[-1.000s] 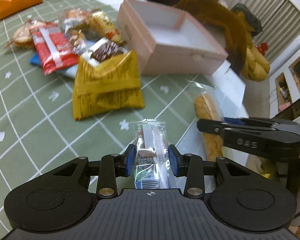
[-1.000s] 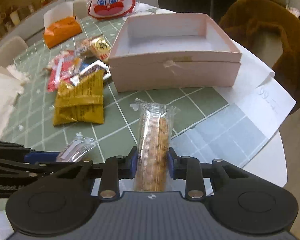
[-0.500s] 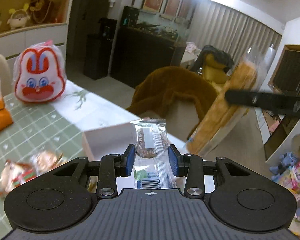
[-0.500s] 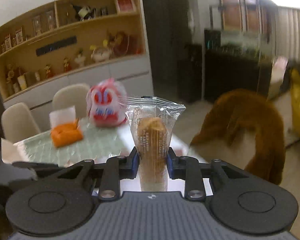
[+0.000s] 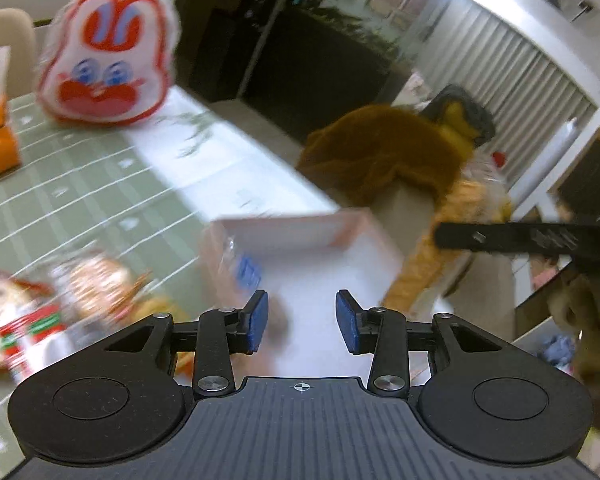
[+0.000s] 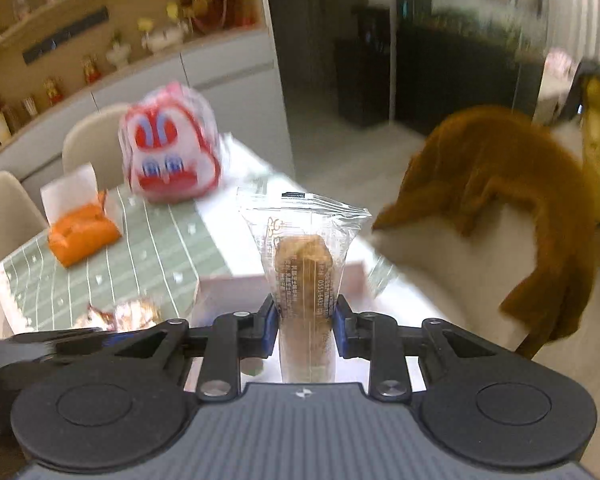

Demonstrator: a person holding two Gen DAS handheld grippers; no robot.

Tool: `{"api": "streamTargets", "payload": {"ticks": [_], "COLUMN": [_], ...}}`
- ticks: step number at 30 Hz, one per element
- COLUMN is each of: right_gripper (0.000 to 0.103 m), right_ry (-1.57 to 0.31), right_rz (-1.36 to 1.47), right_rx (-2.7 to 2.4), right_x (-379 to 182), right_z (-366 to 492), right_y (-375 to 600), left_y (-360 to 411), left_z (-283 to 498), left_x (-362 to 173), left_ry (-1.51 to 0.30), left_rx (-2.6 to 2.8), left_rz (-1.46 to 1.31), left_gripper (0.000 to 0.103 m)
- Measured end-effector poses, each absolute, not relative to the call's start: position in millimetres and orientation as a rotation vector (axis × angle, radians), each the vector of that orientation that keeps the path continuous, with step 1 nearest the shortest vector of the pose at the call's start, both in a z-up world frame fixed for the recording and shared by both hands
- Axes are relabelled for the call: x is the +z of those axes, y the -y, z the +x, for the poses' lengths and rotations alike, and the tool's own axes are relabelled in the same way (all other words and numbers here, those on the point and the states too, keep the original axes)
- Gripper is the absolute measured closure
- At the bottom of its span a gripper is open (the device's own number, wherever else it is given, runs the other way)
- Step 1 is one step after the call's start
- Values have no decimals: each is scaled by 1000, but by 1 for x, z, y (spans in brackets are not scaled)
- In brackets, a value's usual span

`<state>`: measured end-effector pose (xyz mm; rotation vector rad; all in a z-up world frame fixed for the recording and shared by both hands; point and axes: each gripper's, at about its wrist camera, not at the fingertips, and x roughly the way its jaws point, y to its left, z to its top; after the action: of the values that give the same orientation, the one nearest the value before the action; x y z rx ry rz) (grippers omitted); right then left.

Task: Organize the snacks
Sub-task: 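Carry both snacks into the pink box and open both tools, then grasp the yellow packet with the left tool while the right approaches the chocolate square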

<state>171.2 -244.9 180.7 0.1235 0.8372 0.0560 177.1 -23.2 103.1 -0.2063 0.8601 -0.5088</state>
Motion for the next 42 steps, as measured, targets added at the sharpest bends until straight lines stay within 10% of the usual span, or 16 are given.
{"api": "streamTargets", "payload": {"ticks": [8,19,42], "right_gripper": [73,43,45], "right_ry": [-1044,-871,-972], "right_rz": [288,168,166], "right_rx": [76,250,343], "right_x": [81,103,33], "right_z": [225,98,151], "right_y": [243,223,90], "left_y": [-3,-22,-69], "left_z": [112,81,57], "left_x": [67,44,53], "left_ry": [-915,-953,-976], "left_rx": [-491,-424,-345], "left_rz": [-116,-101,-154], "left_gripper": [61,61,60]}}
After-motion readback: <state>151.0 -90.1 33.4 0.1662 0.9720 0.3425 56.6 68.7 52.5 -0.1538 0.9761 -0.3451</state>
